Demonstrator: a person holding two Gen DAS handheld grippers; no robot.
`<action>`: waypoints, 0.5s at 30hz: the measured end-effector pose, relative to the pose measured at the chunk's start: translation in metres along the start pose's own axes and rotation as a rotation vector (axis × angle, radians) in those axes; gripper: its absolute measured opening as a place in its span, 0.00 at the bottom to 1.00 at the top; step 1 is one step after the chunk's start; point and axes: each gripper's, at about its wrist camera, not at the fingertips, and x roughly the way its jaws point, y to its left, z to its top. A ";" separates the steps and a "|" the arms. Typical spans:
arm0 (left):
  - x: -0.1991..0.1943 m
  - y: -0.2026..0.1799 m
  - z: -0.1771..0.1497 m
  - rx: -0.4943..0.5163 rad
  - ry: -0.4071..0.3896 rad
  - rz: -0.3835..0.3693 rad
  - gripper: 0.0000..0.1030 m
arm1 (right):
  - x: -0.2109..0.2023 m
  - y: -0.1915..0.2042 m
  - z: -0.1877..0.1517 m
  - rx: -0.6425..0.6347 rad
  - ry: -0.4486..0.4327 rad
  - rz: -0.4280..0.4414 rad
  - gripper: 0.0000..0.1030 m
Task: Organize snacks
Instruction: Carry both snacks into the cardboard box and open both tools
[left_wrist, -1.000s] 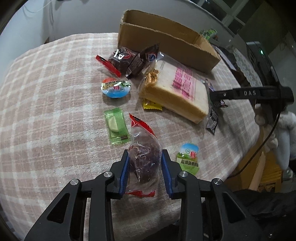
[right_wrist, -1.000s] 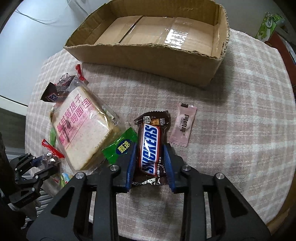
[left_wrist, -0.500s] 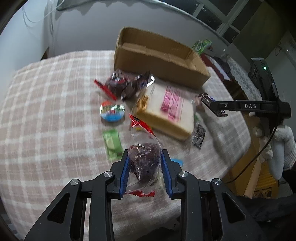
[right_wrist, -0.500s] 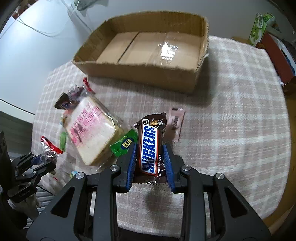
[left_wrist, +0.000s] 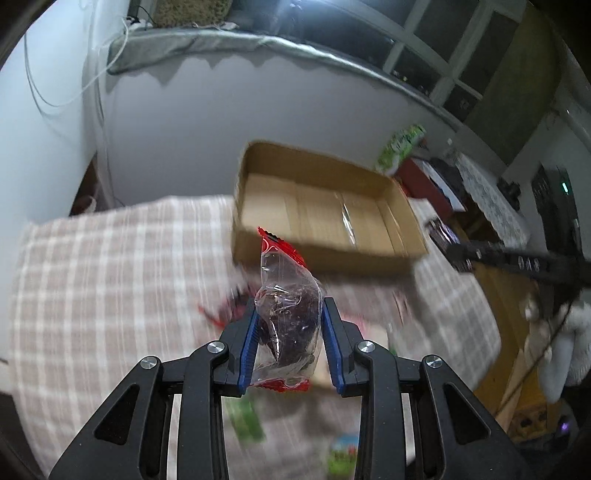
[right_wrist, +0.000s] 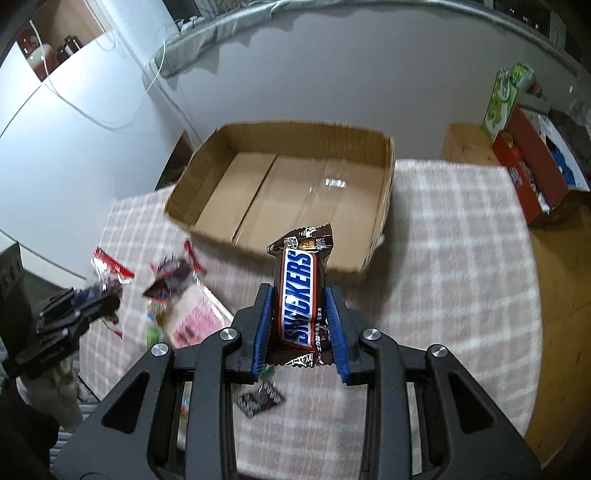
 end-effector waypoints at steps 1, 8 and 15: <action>0.003 -0.001 0.005 -0.001 -0.003 -0.001 0.30 | 0.002 0.000 0.004 -0.001 -0.003 -0.005 0.29; 0.033 -0.003 0.048 0.000 0.002 -0.004 0.30 | 0.020 -0.001 0.025 -0.024 -0.005 -0.049 0.29; 0.062 -0.011 0.068 -0.009 0.028 -0.020 0.30 | 0.038 -0.010 0.037 -0.019 0.002 -0.073 0.29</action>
